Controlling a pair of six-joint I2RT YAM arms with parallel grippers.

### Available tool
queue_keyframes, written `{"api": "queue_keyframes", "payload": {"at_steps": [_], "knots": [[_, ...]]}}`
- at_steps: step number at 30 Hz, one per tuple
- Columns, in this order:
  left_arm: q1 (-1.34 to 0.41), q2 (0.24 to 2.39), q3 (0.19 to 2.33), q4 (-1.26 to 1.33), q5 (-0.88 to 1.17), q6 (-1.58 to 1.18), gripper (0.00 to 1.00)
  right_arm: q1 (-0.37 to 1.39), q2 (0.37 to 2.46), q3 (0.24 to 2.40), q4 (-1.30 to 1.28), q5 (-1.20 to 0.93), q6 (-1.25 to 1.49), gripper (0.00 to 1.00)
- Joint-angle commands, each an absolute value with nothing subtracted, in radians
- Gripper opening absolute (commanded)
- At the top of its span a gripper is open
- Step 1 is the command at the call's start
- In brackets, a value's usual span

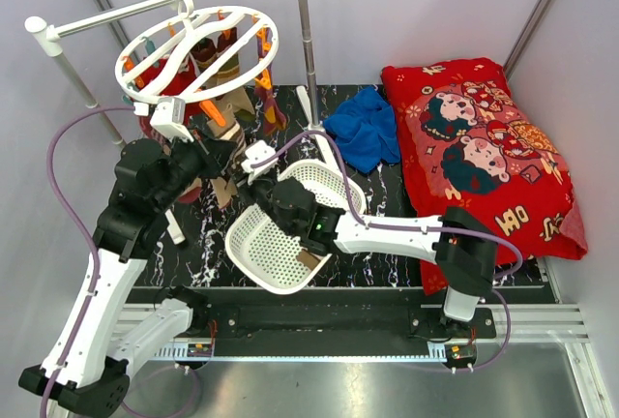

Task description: Remove the socks clipped to the hanger

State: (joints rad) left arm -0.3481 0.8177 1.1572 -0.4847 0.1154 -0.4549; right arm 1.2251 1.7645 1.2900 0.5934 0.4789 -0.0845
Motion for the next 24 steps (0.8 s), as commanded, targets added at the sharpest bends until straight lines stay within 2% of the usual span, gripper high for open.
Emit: {"api": "queue_keyframes", "payload": {"at_steps": [1,2,3,4,5,6,7,9,13,16,24], "knots": [[-0.345,0.799,1.203,-0.474,0.167,-0.486,0.05,1.206,1.758,1.338,0.611,0.529,-0.091,0.3],[-0.345,0.796,1.203,-0.474,0.166,-0.489,0.07,1.207,1.752,1.322,0.612,0.52,-0.091,0.22],[-0.345,0.795,1.206,-0.474,0.164,-0.494,0.16,1.206,1.734,1.315,0.618,0.512,-0.087,0.07],[-0.345,0.79,1.206,-0.474,0.157,-0.495,0.23,1.206,1.724,1.301,0.62,0.503,-0.081,0.0],[-0.345,0.787,1.209,-0.472,0.146,-0.499,0.3,1.207,1.712,1.292,0.621,0.502,-0.077,0.0],[-0.345,0.784,1.209,-0.479,0.134,-0.505,0.49,1.206,1.692,1.286,0.62,0.5,-0.074,0.0],[-0.345,0.782,1.219,-0.485,0.102,-0.506,0.57,1.207,1.68,1.272,0.615,0.486,-0.061,0.0],[-0.345,0.787,1.236,-0.508,0.051,-0.499,0.67,1.207,1.646,1.264,0.579,0.465,-0.038,0.0],[-0.345,0.801,1.293,-0.509,0.005,-0.489,0.8,1.206,1.579,1.214,0.555,0.371,0.063,0.0],[-0.345,0.807,1.316,-0.511,-0.052,-0.489,0.85,1.206,1.533,1.184,0.56,0.313,0.139,0.0],[-0.345,0.857,1.402,-0.538,-0.146,-0.502,0.85,1.204,1.491,1.178,0.557,0.245,0.192,0.0]]}}
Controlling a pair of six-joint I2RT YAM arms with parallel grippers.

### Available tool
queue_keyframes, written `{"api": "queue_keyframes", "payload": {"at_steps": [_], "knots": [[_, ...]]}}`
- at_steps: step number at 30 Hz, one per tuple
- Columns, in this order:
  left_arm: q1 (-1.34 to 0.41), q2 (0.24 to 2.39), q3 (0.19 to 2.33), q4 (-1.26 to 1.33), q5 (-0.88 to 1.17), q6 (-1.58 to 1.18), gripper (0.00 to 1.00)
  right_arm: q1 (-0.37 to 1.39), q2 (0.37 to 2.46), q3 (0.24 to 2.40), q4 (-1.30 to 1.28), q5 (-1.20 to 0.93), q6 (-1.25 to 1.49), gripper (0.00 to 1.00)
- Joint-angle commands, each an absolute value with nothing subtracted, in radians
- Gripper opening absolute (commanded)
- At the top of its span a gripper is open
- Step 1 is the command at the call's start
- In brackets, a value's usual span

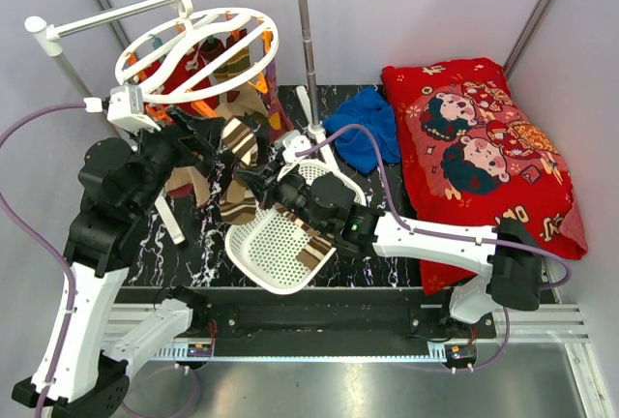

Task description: Remove the socks clipped to the hanger

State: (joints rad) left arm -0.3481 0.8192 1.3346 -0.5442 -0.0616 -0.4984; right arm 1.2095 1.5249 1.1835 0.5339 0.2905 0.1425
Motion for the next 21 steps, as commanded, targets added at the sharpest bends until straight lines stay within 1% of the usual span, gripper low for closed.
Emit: {"api": "queue_keyframes", "payload": {"at_steps": [1,5,11,15,16,17,21], "knots": [[-0.345,0.865,1.408,-0.543,-0.158,-0.503,0.84,1.204,1.493,1.175,0.56,0.244,0.195,0.0],[-0.344,0.885,1.425,-0.539,-0.186,-0.489,0.83,1.203,1.489,1.173,0.566,0.222,0.21,0.0],[-0.331,0.903,1.405,-0.511,-0.166,-0.497,0.82,1.203,1.486,1.169,0.586,0.198,0.256,0.0],[-0.322,0.907,1.401,-0.486,-0.144,-0.511,0.78,1.203,1.494,1.164,0.595,0.181,0.284,0.0],[-0.319,0.908,1.404,-0.483,-0.143,-0.511,0.74,1.203,1.496,1.164,0.595,0.178,0.285,0.0],[-0.318,0.908,1.408,-0.483,-0.146,-0.512,0.73,1.201,1.497,1.163,0.597,0.175,0.29,0.0],[-0.304,0.916,1.411,-0.483,-0.147,-0.511,0.7,1.203,1.497,1.154,0.604,0.166,0.305,0.0]]}}
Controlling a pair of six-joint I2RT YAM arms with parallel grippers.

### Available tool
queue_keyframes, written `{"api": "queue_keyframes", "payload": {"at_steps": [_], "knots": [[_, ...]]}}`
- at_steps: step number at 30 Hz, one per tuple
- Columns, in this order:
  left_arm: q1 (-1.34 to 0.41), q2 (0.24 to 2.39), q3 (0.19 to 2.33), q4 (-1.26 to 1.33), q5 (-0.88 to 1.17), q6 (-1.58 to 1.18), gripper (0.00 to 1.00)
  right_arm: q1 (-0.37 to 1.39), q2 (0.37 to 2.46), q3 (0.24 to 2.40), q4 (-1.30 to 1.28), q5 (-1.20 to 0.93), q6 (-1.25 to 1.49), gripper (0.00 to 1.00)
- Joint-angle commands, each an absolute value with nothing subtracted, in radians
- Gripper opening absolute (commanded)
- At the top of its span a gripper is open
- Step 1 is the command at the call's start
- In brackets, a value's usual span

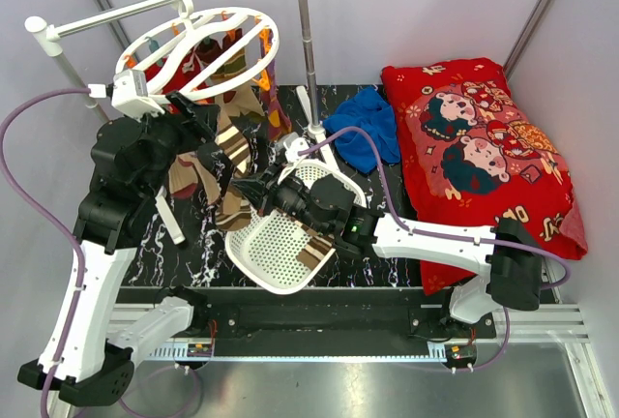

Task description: Remove the socks clipped to the hanger

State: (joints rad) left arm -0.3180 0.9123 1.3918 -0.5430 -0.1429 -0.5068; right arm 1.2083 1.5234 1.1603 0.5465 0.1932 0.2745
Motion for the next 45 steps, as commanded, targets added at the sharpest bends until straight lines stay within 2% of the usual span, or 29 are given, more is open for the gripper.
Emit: {"api": "queue_keyframes", "payload": {"at_steps": [1,11,12,14,17,18,20,22,26,28,29,32,35,36,39,40,41,44,45], "knots": [[-0.301,0.917,1.41,-0.482,-0.144,-0.509,0.69,1.203,1.497,1.152,0.609,0.164,0.308,0.0],[-0.282,0.923,1.39,-0.434,-0.111,-0.495,0.57,1.203,1.5,1.146,0.617,0.146,0.328,0.0],[-0.281,0.926,1.388,-0.431,-0.106,-0.495,0.51,1.201,1.5,1.144,0.618,0.144,0.331,0.0],[-0.281,0.934,1.393,-0.433,-0.094,-0.495,0.47,1.201,1.499,1.14,0.618,0.147,0.331,0.0],[-0.279,0.936,1.388,-0.43,-0.089,-0.499,0.31,1.203,1.494,1.135,0.621,0.152,0.334,0.0],[-0.279,0.937,1.387,-0.428,-0.087,-0.499,0.23,1.201,1.493,1.134,0.62,0.153,0.336,0.0],[-0.278,0.934,1.384,-0.422,-0.081,-0.499,0.16,1.203,1.488,1.131,0.612,0.153,0.342,0.0],[-0.278,0.936,1.384,-0.419,-0.08,-0.497,0.13,1.203,1.48,1.127,0.6,0.158,0.347,0.0],[-0.275,0.937,1.384,-0.426,-0.083,-0.488,0.12,1.201,1.451,1.079,0.571,0.205,0.37,0.0],[-0.273,0.93,1.382,-0.426,-0.084,-0.483,0.17,1.201,1.416,1.057,0.53,0.239,0.38,0.0],[-0.273,0.927,1.379,-0.428,-0.086,-0.482,0.27,1.201,1.404,1.033,0.511,0.282,0.39,0.0],[-0.273,0.919,1.373,-0.434,-0.08,-0.477,0.46,1.201,1.35,0.979,0.41,0.4,0.422,0.0],[-0.273,0.917,1.37,-0.445,-0.049,-0.463,0.56,1.197,1.316,0.918,0.341,0.492,0.433,0.0],[-0.273,0.917,1.37,-0.451,-0.04,-0.46,0.65,1.193,1.318,0.905,0.316,0.511,0.436,0.03],[-0.273,0.908,1.352,-0.479,-0.005,-0.451,0.78,1.166,1.359,0.853,0.305,0.545,0.446,0.09],[-0.273,0.897,1.344,-0.483,0.021,-0.446,0.79,1.157,1.371,0.827,0.31,0.54,0.448,0.15],[-0.273,0.89,1.333,-0.488,0.026,-0.431,0.82,1.14,1.397,0.816,0.328,0.532,0.445,0.3],[-0.273,0.859,1.292,-0.512,0.031,-0.407,0.86,1.12,1.43,0.808,0.33,0.489,0.446,0.44],[-0.273,0.853,1.287,-0.521,0.015,-0.402,0.86,1.12,1.431,0.813,0.33,0.471,0.436,0.51]]}}
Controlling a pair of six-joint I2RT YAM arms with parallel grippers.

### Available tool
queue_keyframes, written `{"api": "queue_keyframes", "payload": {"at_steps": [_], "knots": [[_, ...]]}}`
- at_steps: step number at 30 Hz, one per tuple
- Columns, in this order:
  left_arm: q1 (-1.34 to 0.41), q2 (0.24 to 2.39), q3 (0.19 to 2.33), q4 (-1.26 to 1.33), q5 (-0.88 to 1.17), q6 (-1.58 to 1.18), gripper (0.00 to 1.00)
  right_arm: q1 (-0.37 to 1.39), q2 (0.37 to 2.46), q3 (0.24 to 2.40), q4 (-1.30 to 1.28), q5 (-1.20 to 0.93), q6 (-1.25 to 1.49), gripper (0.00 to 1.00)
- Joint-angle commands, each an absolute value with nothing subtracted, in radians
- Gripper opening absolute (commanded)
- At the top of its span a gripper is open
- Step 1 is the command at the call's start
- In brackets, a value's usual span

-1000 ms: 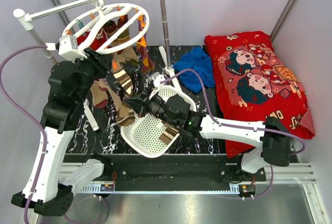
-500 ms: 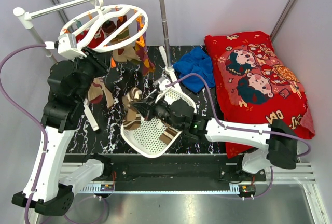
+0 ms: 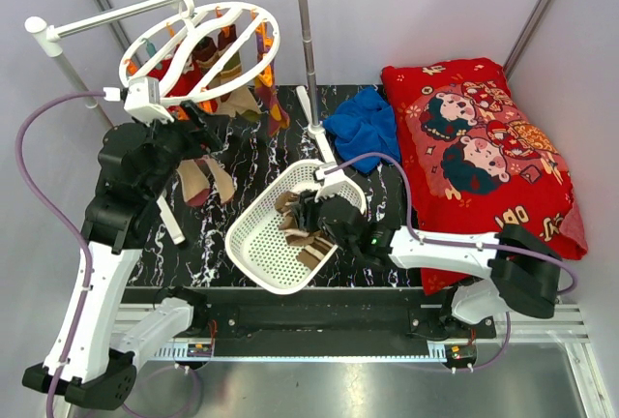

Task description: Remove the socks clipped to the hanger

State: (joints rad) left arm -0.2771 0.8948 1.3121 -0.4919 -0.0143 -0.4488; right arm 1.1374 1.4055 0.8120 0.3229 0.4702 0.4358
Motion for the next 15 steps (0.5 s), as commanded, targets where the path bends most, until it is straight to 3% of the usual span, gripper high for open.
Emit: {"api": "queue_keyframes", "payload": {"at_steps": [1,6,11,15], "knots": [[-0.273,0.844,1.279,-0.534,0.008,-0.399,0.87,1.12,1.428,0.815,0.33,0.46,0.431,0.55],[-0.273,0.841,1.31,-0.583,0.03,-0.384,0.88,1.118,1.408,0.819,0.373,0.442,0.361,0.76],[-0.273,0.819,1.345,-0.623,0.005,-0.362,0.88,1.118,1.384,0.845,0.379,0.442,0.31,0.85],[-0.273,0.767,1.302,-0.626,-0.178,-0.327,0.88,1.12,1.355,0.85,0.39,0.439,0.302,0.94]]}}
